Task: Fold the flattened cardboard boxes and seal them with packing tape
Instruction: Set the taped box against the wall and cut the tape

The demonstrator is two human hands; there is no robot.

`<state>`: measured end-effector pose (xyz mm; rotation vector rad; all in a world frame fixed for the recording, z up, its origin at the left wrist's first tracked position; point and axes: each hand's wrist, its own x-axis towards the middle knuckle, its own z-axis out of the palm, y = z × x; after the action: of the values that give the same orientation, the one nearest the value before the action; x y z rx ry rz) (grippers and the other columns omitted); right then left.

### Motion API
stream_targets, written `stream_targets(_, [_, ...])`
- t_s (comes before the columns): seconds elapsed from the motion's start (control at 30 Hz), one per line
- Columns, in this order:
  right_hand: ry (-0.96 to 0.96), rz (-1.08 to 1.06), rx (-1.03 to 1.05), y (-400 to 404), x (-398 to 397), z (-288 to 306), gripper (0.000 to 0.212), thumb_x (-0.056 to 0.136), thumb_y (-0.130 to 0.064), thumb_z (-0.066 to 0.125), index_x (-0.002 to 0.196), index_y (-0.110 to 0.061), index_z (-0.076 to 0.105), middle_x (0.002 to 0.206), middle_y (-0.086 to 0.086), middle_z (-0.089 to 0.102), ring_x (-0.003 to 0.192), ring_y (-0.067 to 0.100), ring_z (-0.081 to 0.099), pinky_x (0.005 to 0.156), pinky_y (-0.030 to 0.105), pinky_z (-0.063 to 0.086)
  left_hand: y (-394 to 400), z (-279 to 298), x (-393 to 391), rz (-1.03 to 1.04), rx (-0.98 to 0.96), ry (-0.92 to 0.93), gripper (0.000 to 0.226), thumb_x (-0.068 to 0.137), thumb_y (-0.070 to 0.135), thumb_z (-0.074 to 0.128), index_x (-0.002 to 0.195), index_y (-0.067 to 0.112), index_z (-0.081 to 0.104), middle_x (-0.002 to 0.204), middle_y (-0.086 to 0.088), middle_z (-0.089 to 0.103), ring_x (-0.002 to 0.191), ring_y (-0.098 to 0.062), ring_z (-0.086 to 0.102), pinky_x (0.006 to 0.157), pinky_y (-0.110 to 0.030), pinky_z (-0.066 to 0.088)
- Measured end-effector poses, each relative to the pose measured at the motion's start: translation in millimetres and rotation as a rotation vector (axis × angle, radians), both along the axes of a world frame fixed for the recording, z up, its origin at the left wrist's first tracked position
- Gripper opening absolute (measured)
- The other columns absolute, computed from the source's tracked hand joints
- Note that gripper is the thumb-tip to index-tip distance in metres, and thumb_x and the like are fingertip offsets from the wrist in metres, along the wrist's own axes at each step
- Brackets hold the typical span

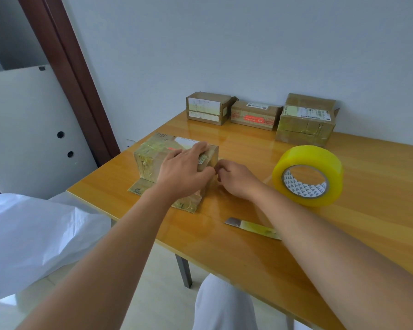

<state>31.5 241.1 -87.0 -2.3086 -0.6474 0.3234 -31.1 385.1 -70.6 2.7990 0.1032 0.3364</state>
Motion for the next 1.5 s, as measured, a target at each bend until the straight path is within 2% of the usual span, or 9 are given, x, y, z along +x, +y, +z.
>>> stream_targets(0.2, [0.227,-0.203,0.255,15,-13,16,0.044,0.097,-0.059,0.043,0.087,-0.018,0.058,0.094,0.011,0.067,0.074,0.031,0.067,0.072,0.046,0.06,7,15,-3,0.046,-0.614,-0.174,0.051,0.096,0.032,0.051,0.146,0.028,0.04,0.148,0.012,0.047,0.126,-0.005,0.05,0.104,-0.037,0.045])
stream_targets(0.27, [0.236,-0.245,0.242,17,-12,18,0.045,0.097,-0.056,0.048,0.091,-0.013,0.059,0.096,0.013,0.068,0.067,0.03,0.066,0.072,0.045,0.06,18,23,-4,0.235,-0.56,-0.282,0.048,0.097,0.03,0.052,0.145,0.026,0.043,0.143,0.01,0.05,0.105,-0.001,0.058,0.083,-0.027,0.051])
stream_targets(0.4, [0.156,-0.266,0.203,19,-9,21,0.047,0.098,-0.049,0.051,0.095,-0.003,0.063,0.08,0.01,0.067,0.064,0.034,0.069,0.071,0.047,0.062,53,24,-4,0.5,-0.387,-0.141,0.064,0.096,0.048,0.05,0.149,0.014,0.037,0.148,-0.005,0.047,0.132,-0.025,0.046,0.096,-0.041,0.044])
stream_targets(0.53, [-0.003,-0.259,0.135,19,-10,18,0.047,0.103,-0.043,0.047,0.071,-0.008,0.051,0.066,0.007,0.057,0.061,0.028,0.058,0.057,0.033,0.048,62,20,-8,0.512,-0.386,-0.138,0.061,0.094,0.055,0.054,0.135,0.011,0.048,0.124,-0.003,0.058,0.11,-0.028,0.056,0.075,-0.037,0.042])
stream_targets(0.73, [-0.413,-0.265,0.238,-7,-22,20,0.047,0.105,-0.031,0.045,0.061,-0.019,0.038,0.055,0.0,0.042,0.052,0.014,0.041,0.046,0.028,0.022,44,25,-25,0.436,-0.541,-0.488,0.061,0.084,0.065,0.063,0.125,0.021,0.058,0.107,0.003,0.064,0.101,-0.02,0.057,0.079,-0.035,0.048])
stream_targets(0.97, [-0.577,-0.287,0.472,-39,-38,-6,0.015,0.104,-0.022,0.049,0.099,-0.015,0.061,0.069,-0.02,0.047,0.06,-0.005,0.052,0.053,0.007,0.036,-5,-13,-34,0.414,-0.794,-0.493,0.068,0.078,0.058,0.073,0.127,0.024,0.04,0.121,0.002,0.056,0.112,-0.019,0.054,0.089,-0.037,0.05])
stream_targets(1.1, [-0.466,-0.284,0.441,-51,-34,-30,0.038,0.101,-0.033,0.052,0.128,-0.005,0.051,0.103,-0.007,0.059,0.087,0.008,0.056,0.063,0.013,0.038,-18,-35,-34,0.41,-0.795,-0.444,0.055,0.081,0.046,0.076,0.127,0.027,0.051,0.107,0.018,0.059,0.101,-0.006,0.056,0.079,-0.02,0.044])
stream_targets(1.2, [-0.477,-0.322,0.372,-51,-30,-37,0.034,0.101,-0.032,0.051,0.123,-0.005,0.053,0.092,-0.004,0.06,0.076,0.016,0.058,0.053,0.022,0.034,-19,-45,-34,0.419,-0.782,-0.418,0.044,0.083,0.043,0.075,0.119,0.024,0.059,0.097,0.023,0.061,0.088,0.005,0.056,0.066,-0.011,0.041])
stream_targets(1.5, [-0.517,-0.346,0.319,-46,-30,-45,0.064,0.095,-0.057,0.05,0.14,-0.011,0.049,0.105,-0.003,0.069,0.085,0.018,0.066,0.056,0.014,0.043,-27,-48,-34,0.471,-0.633,-0.412,0.082,0.079,0.063,0.07,0.143,0.021,0.04,0.131,0.005,0.057,0.116,-0.015,0.053,0.092,-0.034,0.049])
